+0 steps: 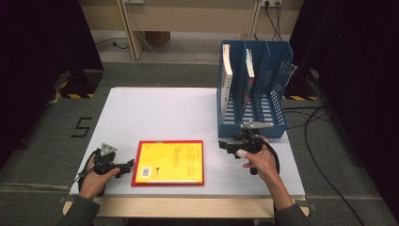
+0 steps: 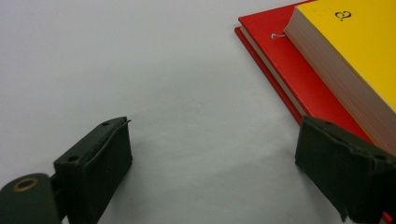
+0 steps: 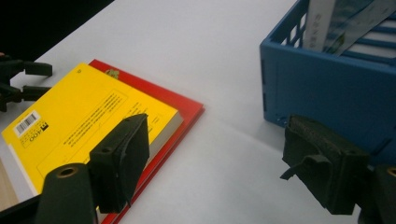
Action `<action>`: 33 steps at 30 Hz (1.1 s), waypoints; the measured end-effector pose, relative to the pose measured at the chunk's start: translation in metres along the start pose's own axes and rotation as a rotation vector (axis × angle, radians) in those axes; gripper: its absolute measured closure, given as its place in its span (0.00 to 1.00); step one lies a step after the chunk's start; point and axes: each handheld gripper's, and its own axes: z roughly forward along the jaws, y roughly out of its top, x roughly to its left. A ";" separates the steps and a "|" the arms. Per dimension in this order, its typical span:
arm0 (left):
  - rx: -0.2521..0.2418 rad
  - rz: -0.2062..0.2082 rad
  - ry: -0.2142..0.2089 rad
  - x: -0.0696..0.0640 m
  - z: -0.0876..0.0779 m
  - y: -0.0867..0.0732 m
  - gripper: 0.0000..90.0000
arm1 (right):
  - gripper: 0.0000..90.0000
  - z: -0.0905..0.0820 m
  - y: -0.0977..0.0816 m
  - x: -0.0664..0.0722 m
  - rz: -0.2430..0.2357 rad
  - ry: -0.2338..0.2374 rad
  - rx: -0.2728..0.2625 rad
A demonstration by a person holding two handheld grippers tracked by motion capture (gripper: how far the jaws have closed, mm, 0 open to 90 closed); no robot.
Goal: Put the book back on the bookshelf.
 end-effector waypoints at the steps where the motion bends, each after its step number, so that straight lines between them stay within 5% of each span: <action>1: 0.000 0.000 -0.001 0.000 0.000 0.000 0.11 | 0.26 0.002 -0.002 0.002 0.005 0.005 0.006; 16: -0.003 0.005 -0.008 0.001 -0.002 0.000 0.13 | 0.25 0.020 -0.022 0.021 -0.006 0.055 0.081; 24: -0.072 -0.003 -0.007 0.000 -0.012 0.005 0.17 | 0.25 0.026 -0.028 0.026 -0.008 0.066 0.108; 33: -0.074 0.009 -0.051 -0.011 -0.014 0.007 0.17 | 0.25 0.033 -0.033 0.030 -0.002 0.075 0.127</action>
